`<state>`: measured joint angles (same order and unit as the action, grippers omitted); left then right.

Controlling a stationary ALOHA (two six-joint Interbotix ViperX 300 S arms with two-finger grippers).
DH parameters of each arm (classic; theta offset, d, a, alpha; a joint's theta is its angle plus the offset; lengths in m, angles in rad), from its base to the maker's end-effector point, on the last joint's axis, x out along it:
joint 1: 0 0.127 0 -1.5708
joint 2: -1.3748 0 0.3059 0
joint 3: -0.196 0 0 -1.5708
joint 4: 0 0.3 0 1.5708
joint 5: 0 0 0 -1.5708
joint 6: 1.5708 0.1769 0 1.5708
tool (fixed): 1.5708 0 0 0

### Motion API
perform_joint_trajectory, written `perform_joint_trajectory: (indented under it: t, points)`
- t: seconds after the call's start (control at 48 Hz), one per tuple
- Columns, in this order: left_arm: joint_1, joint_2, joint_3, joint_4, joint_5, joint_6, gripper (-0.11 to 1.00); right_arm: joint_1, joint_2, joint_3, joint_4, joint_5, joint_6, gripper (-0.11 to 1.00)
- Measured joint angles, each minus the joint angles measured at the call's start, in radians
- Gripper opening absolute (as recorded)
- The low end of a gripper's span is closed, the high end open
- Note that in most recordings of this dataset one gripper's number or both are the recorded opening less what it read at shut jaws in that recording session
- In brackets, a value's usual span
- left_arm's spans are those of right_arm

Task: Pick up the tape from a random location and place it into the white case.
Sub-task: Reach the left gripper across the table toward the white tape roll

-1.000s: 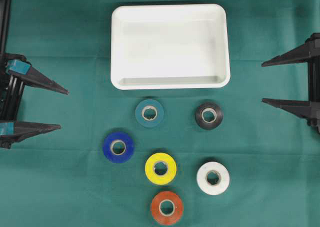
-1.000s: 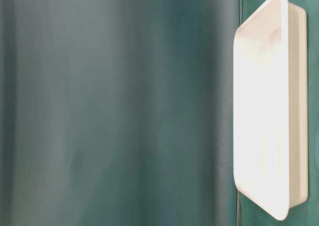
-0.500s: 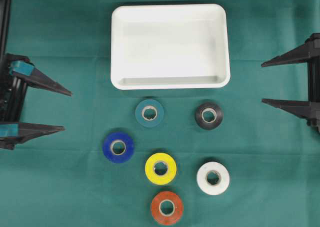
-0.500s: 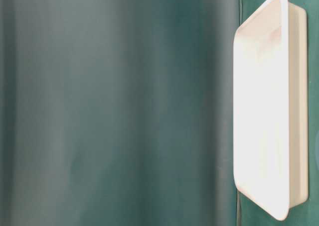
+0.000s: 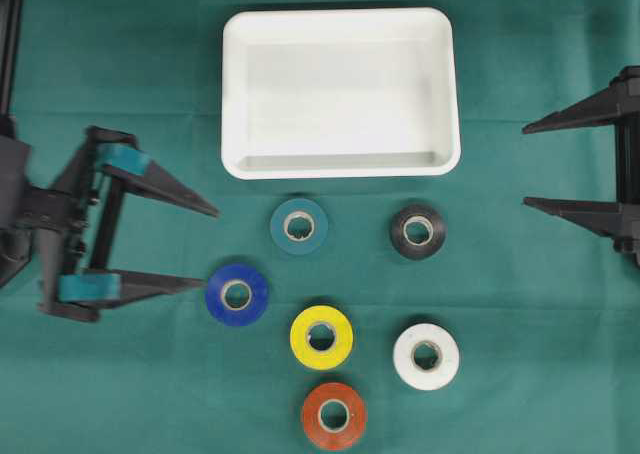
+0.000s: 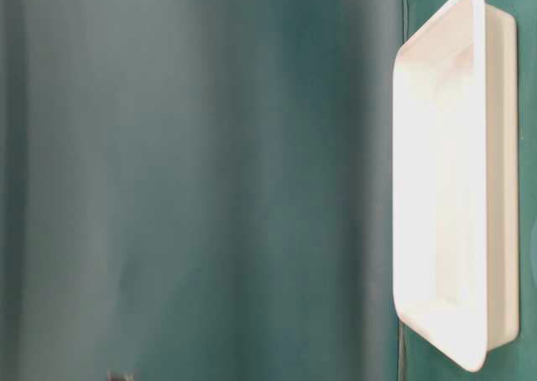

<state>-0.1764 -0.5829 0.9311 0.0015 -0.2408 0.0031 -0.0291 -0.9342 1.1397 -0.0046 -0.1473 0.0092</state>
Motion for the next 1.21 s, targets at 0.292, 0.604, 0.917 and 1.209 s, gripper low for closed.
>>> perform_joint_trajectory:
  t: [0.292,0.604,0.917,1.209]
  points:
    - [-0.014,0.236,-0.199,0.0,-0.005,0.003,0.98,0.002,0.008,0.0,0.002,0.0,0.0,0.92]
    - [-0.04,0.436,-0.437,0.0,0.038,0.005,0.98,0.0,0.015,0.0,0.002,0.0,-0.002,0.92]
    - [-0.041,0.588,-0.655,0.0,0.17,0.005,0.98,0.0,0.028,-0.002,0.002,0.0,0.0,0.92]
    - [-0.028,0.626,-0.703,0.0,0.192,-0.002,0.98,0.0,0.029,-0.002,0.002,0.0,0.0,0.92]
